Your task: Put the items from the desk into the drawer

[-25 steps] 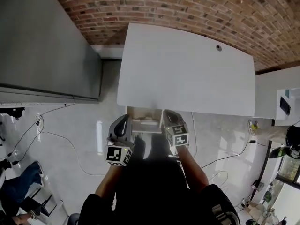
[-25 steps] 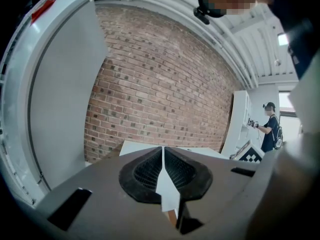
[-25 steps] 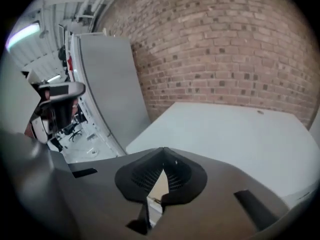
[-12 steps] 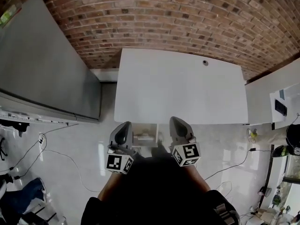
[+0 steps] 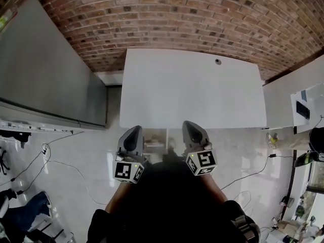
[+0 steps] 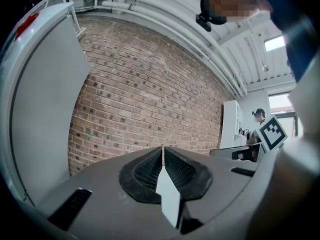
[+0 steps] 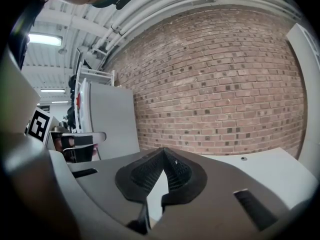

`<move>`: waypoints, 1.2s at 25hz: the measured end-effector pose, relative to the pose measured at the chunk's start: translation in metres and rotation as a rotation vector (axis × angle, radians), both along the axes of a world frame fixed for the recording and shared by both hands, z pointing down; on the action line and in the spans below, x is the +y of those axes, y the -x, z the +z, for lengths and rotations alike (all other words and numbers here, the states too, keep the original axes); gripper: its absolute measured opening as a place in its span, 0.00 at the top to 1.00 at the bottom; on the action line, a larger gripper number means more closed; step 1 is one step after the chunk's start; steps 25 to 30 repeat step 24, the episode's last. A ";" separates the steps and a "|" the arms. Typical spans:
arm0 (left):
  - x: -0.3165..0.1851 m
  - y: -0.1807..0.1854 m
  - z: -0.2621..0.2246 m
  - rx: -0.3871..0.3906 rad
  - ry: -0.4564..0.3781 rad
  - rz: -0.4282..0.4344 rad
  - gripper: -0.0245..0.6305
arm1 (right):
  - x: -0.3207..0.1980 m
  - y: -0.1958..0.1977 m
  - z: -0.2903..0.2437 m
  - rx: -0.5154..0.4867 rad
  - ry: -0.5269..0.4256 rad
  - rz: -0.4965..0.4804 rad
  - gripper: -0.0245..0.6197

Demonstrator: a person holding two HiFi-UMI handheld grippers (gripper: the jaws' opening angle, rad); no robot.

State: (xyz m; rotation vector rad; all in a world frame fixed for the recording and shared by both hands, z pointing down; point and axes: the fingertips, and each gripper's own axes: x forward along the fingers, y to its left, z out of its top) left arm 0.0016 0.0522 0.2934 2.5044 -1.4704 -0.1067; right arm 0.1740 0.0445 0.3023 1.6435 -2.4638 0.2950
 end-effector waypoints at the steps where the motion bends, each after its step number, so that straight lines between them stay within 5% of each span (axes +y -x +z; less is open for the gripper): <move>1: 0.000 0.000 0.000 -0.006 -0.002 0.000 0.94 | -0.001 -0.001 0.000 0.002 -0.002 0.000 0.96; 30: 0.011 0.002 0.012 -0.008 0.016 -0.006 0.94 | 0.008 -0.006 0.009 -0.003 0.021 0.001 0.96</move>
